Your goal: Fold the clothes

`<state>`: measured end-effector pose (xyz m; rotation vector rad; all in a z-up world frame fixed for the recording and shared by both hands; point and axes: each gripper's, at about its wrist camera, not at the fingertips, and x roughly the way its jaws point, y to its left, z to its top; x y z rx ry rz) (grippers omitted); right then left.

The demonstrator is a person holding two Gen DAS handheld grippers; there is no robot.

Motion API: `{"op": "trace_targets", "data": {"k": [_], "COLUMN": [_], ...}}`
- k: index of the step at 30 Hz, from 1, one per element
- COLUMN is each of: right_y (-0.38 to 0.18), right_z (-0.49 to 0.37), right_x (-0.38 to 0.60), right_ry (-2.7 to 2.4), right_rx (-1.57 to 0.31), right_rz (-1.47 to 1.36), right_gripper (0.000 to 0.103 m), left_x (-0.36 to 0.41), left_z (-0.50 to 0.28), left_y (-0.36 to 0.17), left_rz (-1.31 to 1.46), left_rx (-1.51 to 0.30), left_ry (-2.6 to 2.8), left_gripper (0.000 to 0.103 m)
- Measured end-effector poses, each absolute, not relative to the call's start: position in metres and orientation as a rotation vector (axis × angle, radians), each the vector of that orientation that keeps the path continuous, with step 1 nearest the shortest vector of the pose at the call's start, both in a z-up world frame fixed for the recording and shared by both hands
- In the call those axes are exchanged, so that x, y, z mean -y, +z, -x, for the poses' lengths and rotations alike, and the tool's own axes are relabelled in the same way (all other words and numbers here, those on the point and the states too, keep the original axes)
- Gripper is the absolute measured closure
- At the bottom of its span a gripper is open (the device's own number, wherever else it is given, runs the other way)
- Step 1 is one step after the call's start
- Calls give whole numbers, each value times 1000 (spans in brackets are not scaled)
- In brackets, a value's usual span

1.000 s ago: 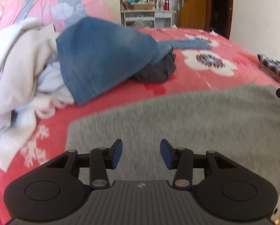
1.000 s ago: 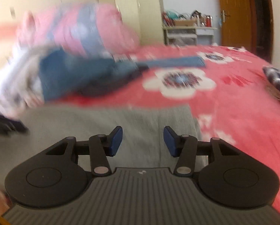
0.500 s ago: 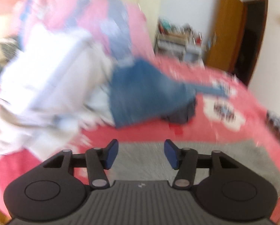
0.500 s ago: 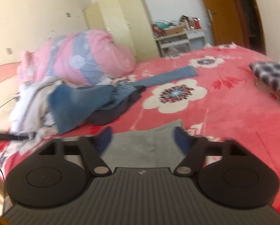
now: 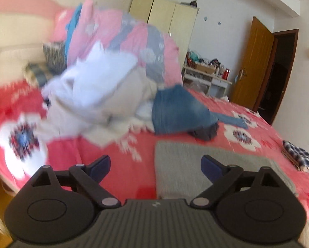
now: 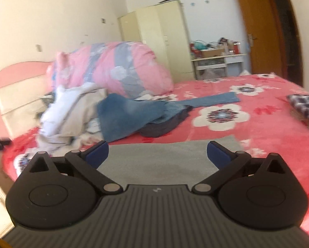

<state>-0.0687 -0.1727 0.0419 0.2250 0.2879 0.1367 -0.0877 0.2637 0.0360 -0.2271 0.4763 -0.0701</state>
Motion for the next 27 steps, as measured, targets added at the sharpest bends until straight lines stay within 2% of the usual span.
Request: {"op": "trace_targets", "data": {"k": [5, 13, 18, 23, 27], "right_y": [40, 7, -25, -49, -44], "right_z": [71, 30, 6, -8, -14], "right_x": [145, 61, 8, -11, 0], "right_ry": [199, 320, 411, 449, 410], "right_rx": [-234, -317, -358, -449, -488], "right_rz": [-176, 248, 549, 733, 691], "right_gripper": [1, 2, 8, 35, 49], "left_x": [-252, -219, -201, -181, -163], "left_z": [87, 71, 60, 53, 49], "left_y": [-10, -46, -53, -57, -61], "left_rz": [233, 117, 6, -126, -250], "left_rx": [-526, -551, -525, -474, -433], "left_ry": [-91, -132, -157, -211, -278], "left_gripper": [8, 9, 9, 10, 10]}}
